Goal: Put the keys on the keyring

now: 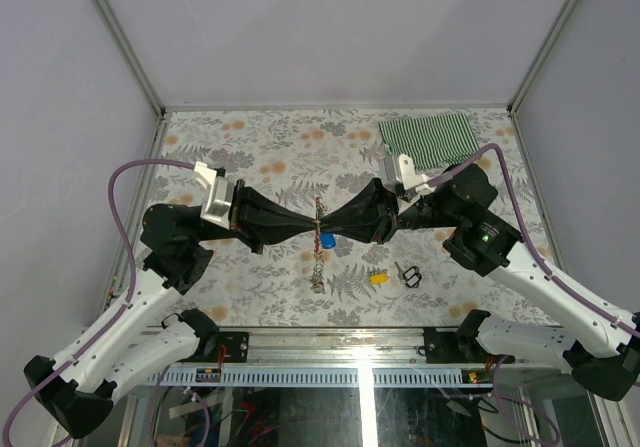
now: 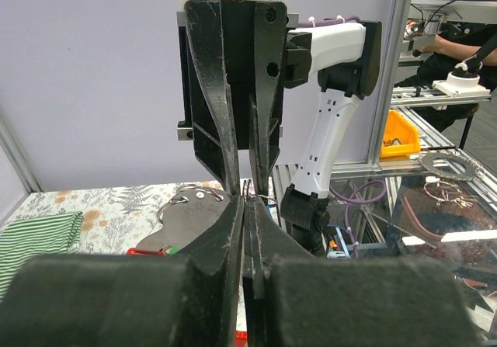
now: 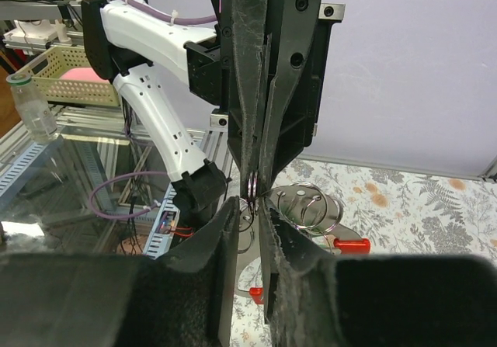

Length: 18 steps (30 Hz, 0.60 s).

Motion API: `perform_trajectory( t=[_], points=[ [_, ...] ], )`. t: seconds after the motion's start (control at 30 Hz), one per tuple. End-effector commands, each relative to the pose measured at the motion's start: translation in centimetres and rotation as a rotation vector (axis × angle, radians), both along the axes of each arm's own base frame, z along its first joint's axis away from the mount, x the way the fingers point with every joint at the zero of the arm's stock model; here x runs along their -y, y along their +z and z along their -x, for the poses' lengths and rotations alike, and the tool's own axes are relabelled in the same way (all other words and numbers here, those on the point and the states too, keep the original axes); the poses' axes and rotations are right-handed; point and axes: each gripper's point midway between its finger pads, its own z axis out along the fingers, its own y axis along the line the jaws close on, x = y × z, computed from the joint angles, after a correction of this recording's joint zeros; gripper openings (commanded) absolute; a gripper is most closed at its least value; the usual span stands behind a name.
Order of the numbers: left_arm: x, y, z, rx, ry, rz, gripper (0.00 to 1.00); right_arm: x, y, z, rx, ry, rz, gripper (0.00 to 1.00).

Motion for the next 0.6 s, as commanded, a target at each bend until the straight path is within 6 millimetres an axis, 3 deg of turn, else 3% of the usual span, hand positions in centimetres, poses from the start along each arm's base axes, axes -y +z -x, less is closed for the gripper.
perform_trajectory(
  t=[0.0, 0.17, 0.27, 0.33, 0.43, 0.57],
  points=[
    [-0.7, 2.8, 0.6, 0.078, 0.023, 0.064, 0.00, 0.0, 1.4, 0.3, 0.037, 0.023, -0.044, 0.20],
    [-0.7, 2.9, 0.4, 0.076, 0.036, 0.068, 0.00, 0.0, 1.6, 0.3, 0.041, 0.021, -0.046, 0.00],
    [-0.7, 2.7, 0.3, 0.070, 0.044, 0.056, 0.01, 0.3, 1.9, 0.0, 0.056, -0.005, -0.024, 0.00],
    [-0.6, 2.4, 0.1, 0.070, 0.050, 0.037, 0.10, 0.7, 2.1, -0.2, 0.065, -0.035, 0.004, 0.00],
    [-0.6, 1.6, -0.3, 0.068, 0.070, 0.000, 0.23, 1.3, 1.1, -0.9, 0.063, -0.094, 0.096, 0.00],
    [-0.5, 0.5, -1.0, 0.067, 0.113, -0.052, 0.28, 2.3, -0.4, -1.9, 0.069, -0.162, 0.216, 0.00]
  ],
)
